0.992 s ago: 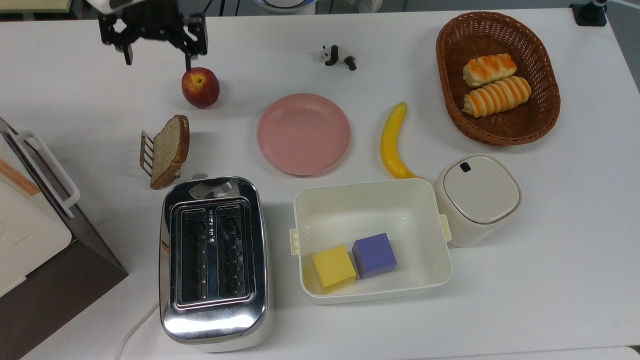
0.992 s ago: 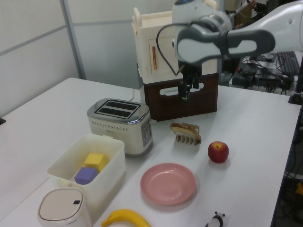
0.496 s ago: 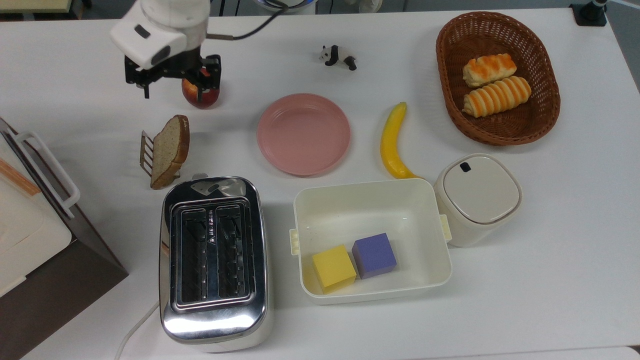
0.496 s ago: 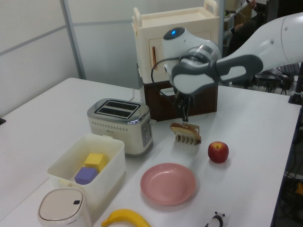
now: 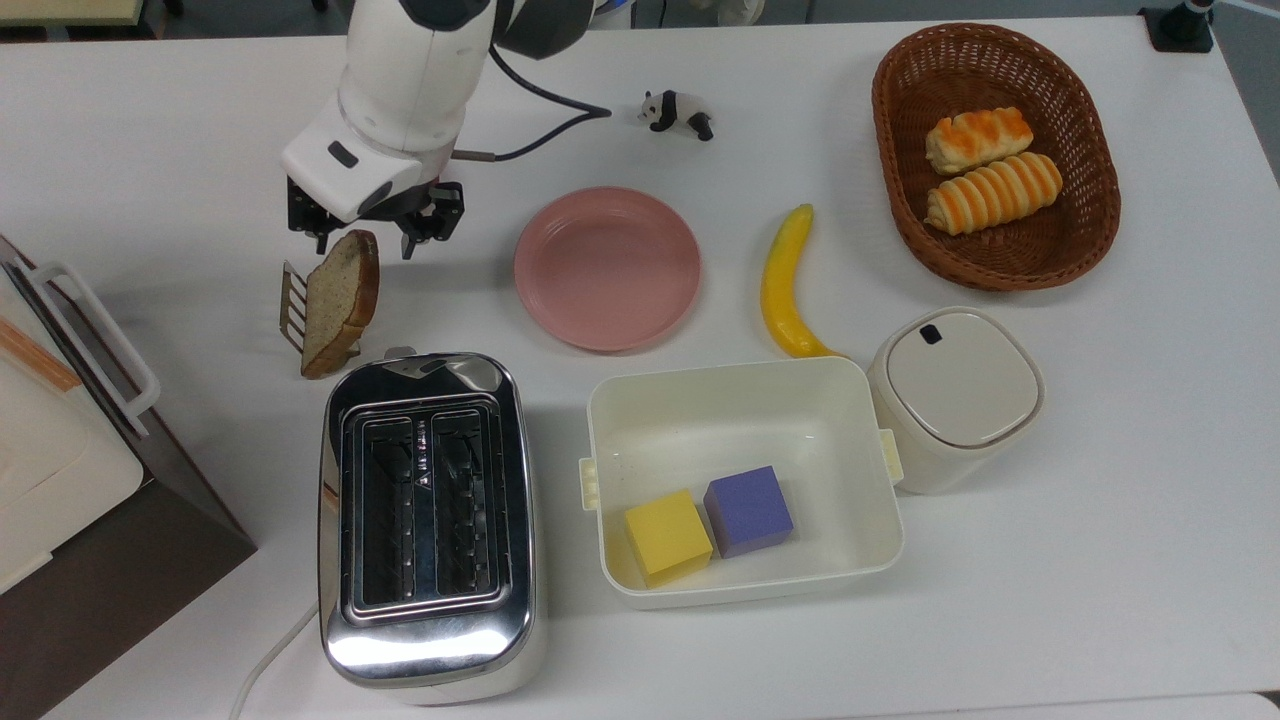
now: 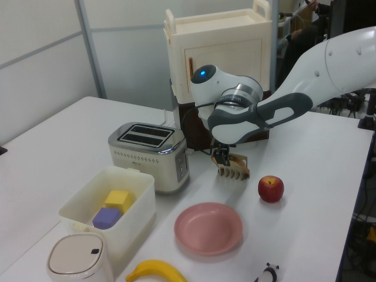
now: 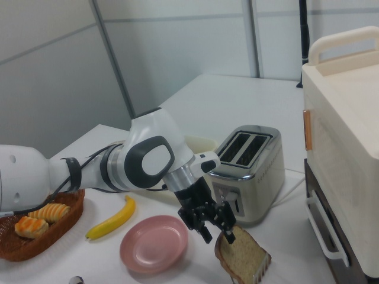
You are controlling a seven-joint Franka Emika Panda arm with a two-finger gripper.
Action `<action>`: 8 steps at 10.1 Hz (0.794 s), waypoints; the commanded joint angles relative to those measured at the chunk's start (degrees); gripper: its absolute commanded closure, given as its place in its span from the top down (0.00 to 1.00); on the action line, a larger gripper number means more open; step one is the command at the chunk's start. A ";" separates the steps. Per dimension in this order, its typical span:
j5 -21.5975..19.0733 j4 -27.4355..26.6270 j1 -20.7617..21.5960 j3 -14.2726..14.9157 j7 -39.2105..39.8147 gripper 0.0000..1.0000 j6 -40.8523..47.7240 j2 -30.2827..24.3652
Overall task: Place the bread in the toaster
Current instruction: 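Lower the gripper and close it on the bread slice's crust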
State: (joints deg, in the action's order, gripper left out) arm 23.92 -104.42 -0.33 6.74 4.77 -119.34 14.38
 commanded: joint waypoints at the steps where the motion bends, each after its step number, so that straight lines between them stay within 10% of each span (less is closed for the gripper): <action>1: 2.53 -0.52 -0.29 -1.81 -3.53 0.50 -1.42 0.82; 3: 2.54 0.09 -0.46 -1.82 -4.15 0.01 -1.33 0.74; 8: 4.72 2.38 -2.04 -1.12 -2.41 0.00 -0.63 -0.93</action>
State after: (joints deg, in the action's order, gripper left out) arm 25.74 -101.89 -1.70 5.43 1.69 -119.70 15.50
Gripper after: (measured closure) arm 0.899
